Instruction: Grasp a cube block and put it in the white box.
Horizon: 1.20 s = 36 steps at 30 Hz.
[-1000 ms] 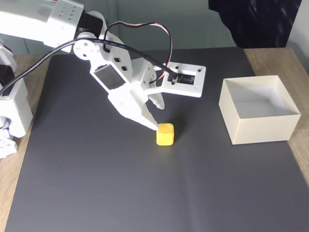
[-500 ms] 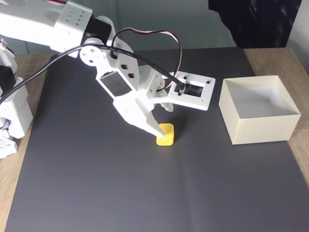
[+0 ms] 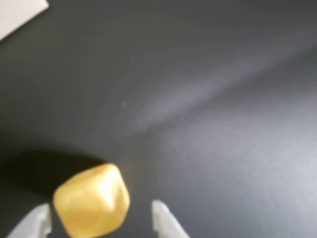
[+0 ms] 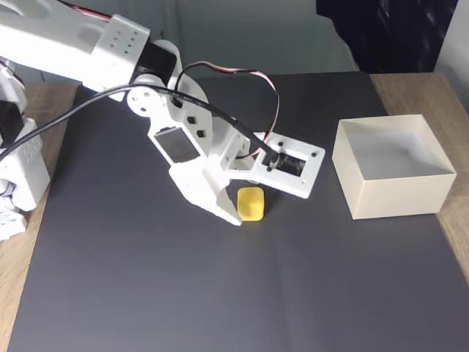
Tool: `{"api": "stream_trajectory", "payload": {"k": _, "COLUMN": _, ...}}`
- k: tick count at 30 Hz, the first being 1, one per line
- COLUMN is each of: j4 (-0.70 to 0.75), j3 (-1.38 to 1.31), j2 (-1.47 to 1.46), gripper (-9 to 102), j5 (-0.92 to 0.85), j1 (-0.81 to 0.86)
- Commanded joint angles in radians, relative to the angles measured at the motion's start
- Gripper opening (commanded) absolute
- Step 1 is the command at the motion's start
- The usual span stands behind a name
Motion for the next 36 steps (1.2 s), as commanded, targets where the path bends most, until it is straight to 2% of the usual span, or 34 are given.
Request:
{"api": "stream_trajectory", "payload": {"k": 1, "j4": -0.025, "j3": -0.044, "j2": -0.006, "gripper": 27, "j5": 0.005, "j1": 0.012}}
{"api": "stream_trajectory", "payload": {"k": 22, "j4": -0.046, "j3": -0.091, "j2": -0.107, "gripper": 24, "j5": 0.067, "j1": -0.069}}
{"api": "stream_trajectory", "payload": {"k": 26, "j4": -0.035, "j3": -0.091, "j2": -0.106, "gripper": 19, "j5": 0.097, "j1": -0.08}}
{"api": "stream_trajectory", "payload": {"k": 34, "j4": 0.011, "j3": -0.091, "j2": -0.092, "gripper": 1, "j5": 0.114, "j1": -0.098}}
{"api": "stream_trajectory", "payload": {"k": 36, "j4": 0.015, "j3": -0.091, "j2": -0.089, "gripper": 0, "j5": 0.112, "j1": -0.098}}
